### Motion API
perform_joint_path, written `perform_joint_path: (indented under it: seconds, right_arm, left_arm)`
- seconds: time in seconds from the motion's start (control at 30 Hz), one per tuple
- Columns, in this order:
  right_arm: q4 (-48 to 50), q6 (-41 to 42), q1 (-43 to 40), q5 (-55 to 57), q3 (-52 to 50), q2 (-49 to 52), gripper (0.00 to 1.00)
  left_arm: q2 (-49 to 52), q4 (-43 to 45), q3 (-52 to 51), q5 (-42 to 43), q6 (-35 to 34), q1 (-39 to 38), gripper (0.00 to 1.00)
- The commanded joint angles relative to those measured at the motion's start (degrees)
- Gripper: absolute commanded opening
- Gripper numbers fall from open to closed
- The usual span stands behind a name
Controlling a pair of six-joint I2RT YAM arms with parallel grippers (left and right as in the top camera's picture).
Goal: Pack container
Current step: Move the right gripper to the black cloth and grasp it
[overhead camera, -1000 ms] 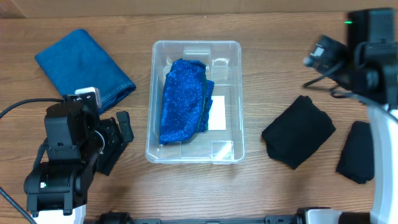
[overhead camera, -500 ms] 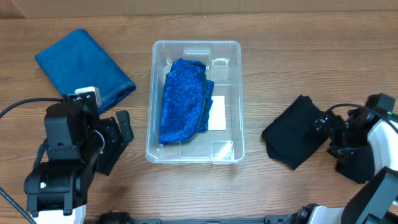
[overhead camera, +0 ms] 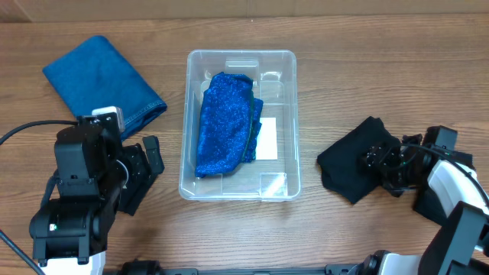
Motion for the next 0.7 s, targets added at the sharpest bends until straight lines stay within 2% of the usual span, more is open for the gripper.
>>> perform_joint_path:
  seconds: [0.0,0.17,0.3,0.57,0.67]
  right_arm:
    - [-0.39,1.86,0.76,3.89,-0.39,-0.35,0.93]
    - [-3.26,2.45,0.76,5.42,-0.39,-0.35,0.96]
    - [-7.78,14.36,0.70,12.44,-0.48,-0.35,0.97]
    - [9.90,15.67,1.44,4.17,-5.92,3.43,1.00]
    - [12.74,15.65,1.84,4.15,-6.69,5.33,1.00]
  left_arm:
    - [-0.02,0.22,1.27,-0.17,-0.39,-0.02,1.00]
    - [-0.02,0.07,1.27,-0.20,-0.37,-0.02,1.00]
    - [-0.02,-0.20,1.27,-0.20,-0.37,-0.02,1.00]
    - [-0.02,-0.13,1.27,-0.20,-0.37,-0.02,1.00]
    - [-0.02,-0.13,1.27,-0.20,-0.37,-0.02,1.00]
